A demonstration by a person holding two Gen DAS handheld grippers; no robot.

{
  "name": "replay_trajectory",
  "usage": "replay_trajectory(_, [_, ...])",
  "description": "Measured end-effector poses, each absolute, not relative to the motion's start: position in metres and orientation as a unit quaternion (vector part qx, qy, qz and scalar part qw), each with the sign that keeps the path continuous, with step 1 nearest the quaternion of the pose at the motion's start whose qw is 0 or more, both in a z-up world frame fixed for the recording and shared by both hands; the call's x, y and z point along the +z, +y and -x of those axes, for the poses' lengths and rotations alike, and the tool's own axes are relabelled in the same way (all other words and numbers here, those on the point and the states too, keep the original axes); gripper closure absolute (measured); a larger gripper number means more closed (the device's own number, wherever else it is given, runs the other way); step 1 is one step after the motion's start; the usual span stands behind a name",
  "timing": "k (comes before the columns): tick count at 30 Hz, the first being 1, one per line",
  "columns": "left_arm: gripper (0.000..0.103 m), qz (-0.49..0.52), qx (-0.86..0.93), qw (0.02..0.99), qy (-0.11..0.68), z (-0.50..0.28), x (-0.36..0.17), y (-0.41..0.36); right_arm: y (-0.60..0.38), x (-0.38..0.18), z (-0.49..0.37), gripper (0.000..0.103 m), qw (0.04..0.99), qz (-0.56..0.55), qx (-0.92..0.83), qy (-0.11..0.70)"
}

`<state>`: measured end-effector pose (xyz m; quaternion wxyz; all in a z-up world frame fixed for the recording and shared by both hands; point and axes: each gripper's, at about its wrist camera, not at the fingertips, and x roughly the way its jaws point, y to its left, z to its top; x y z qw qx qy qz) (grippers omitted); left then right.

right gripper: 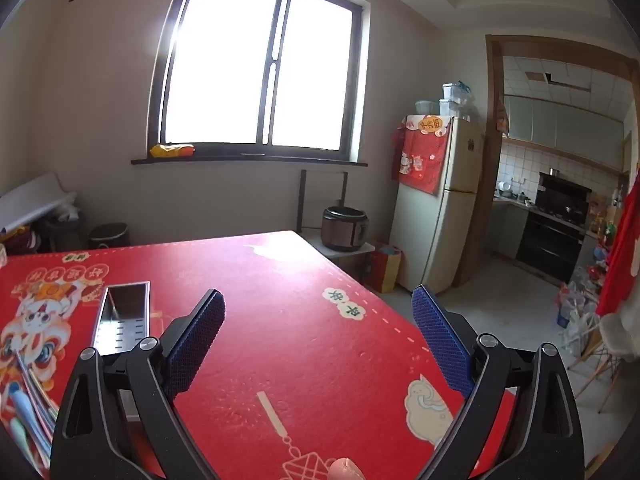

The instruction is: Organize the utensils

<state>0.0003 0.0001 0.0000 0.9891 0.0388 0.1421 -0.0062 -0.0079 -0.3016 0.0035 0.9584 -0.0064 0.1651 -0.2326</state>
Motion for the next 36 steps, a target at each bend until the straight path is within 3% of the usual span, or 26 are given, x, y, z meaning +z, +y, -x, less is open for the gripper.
replay_trajectory(36, [0.005, -0.044, -0.008, 0.989, 0.140, 0.0007, 0.0032, -0.0017, -0.3030, 0.0030, 0.0045, 0.012, 0.958, 0.000, -0.234, 0.164])
